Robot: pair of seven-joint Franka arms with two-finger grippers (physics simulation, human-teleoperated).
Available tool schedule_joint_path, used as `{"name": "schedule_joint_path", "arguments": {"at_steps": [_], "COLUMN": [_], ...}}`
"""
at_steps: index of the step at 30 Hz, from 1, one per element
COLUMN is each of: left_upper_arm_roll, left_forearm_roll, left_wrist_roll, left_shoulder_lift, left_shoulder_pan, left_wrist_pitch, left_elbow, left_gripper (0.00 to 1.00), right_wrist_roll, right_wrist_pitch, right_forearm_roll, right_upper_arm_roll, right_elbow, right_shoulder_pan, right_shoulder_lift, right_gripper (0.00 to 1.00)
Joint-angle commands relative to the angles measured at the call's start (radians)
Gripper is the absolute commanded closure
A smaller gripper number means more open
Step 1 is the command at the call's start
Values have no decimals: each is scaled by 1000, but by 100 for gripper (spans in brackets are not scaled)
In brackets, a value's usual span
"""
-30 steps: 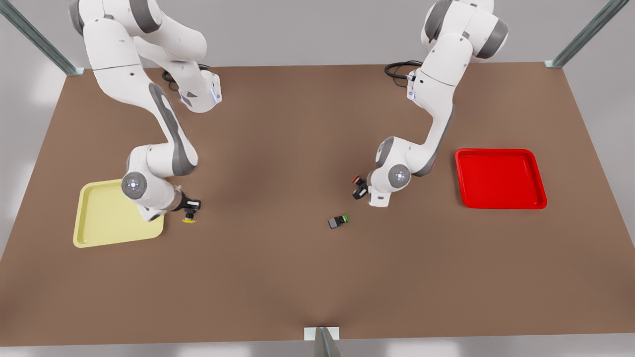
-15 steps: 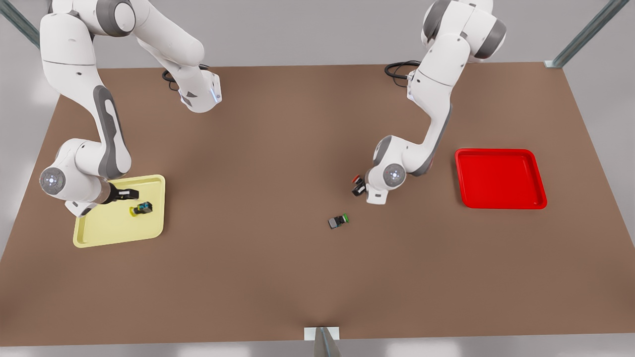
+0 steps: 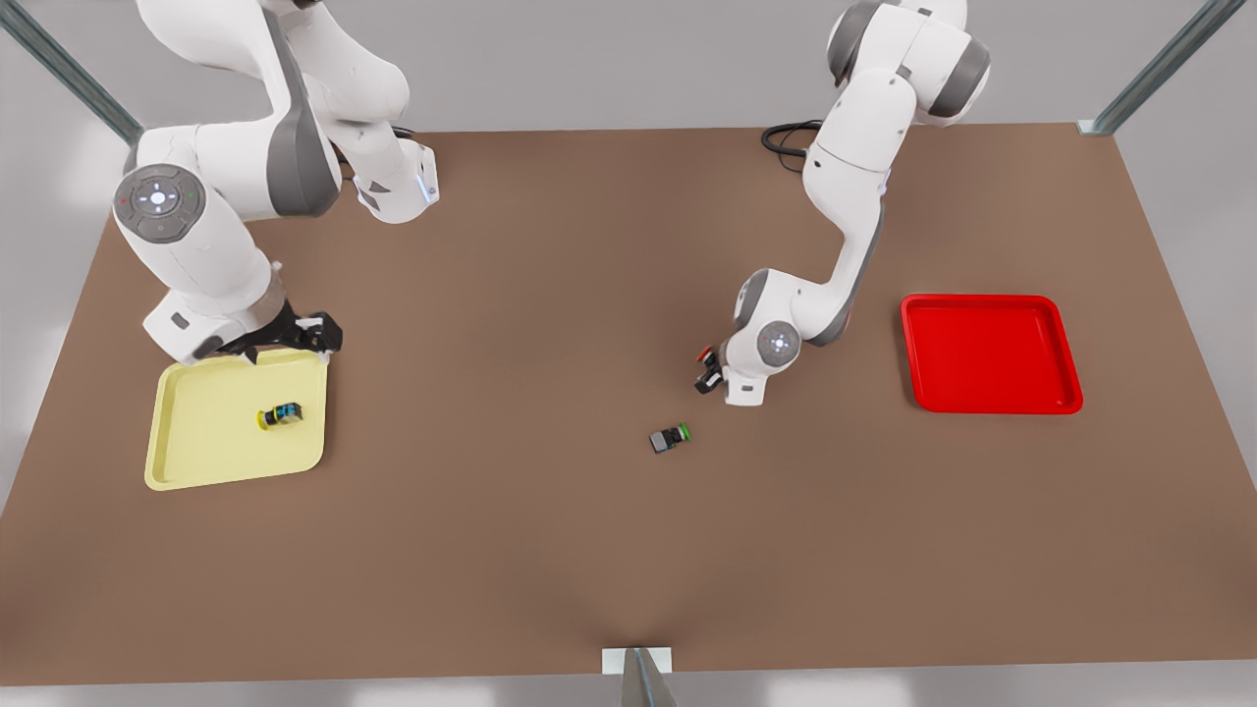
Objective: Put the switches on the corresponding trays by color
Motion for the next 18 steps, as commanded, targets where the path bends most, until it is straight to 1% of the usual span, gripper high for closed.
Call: {"name": "schedule_joint_path", "arguments": {"at_steps": [1,6,14,18], "left_upper_arm_roll": [0,0,3,25], "left_forearm_roll": [-33,-39,-24,17], "left_wrist_roll": [0,-2,15,18], "left_shoulder_lift": [0,15,-13,-17], "left_shoulder_pan": [0,-2,-5,-5], "left_wrist_pitch": [0,23,3,-9], "left_elbow": [0,-2,-41,-46], "left_gripper": [3,4,3,3], "right_wrist_roll": [1,10,12,12], "right_wrist_pitch": [1,4,1,1], "right_forearm_roll": [0,1,1,1], "right_upper_arm_roll": [0,4,5,5], "right_elbow": [1,-3,-7,-7], "right_shoulder_pan": [-4,-10,-3,-12], "right_shoulder_lift": [4,7,8,8], "right_gripper": [0,0,0,0]}}
